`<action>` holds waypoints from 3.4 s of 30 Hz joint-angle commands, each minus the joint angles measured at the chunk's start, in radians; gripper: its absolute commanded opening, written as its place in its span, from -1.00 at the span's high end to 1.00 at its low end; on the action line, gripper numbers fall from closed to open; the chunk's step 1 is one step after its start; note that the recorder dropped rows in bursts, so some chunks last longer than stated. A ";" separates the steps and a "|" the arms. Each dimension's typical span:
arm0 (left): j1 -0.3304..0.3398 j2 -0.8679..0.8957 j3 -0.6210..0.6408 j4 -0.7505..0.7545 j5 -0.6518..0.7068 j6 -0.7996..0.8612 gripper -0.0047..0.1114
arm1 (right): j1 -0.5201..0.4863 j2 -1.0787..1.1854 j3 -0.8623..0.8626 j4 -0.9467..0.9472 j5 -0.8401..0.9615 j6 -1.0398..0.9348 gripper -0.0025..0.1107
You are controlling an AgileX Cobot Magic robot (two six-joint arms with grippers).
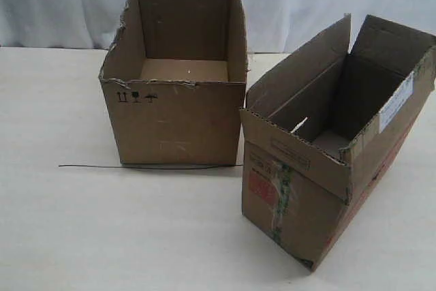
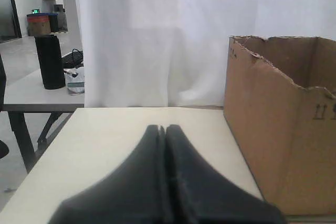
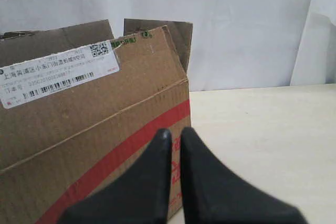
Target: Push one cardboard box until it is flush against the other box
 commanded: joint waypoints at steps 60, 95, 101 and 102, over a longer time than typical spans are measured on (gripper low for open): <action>0.004 -0.004 0.002 -0.003 -0.005 -0.001 0.92 | -0.269 1.264 -0.926 0.166 0.902 -0.058 0.86; 0.004 -0.004 0.002 -0.003 -0.010 -0.001 0.92 | -0.610 2.092 -0.827 1.419 0.967 -0.917 0.86; 0.004 -0.004 0.002 -0.003 -0.010 -0.001 0.92 | -0.495 2.113 -0.924 1.426 0.934 -0.869 0.86; 0.004 -0.004 0.002 -0.003 -0.010 -0.001 0.92 | -0.477 2.113 -0.947 1.426 0.920 -0.847 0.86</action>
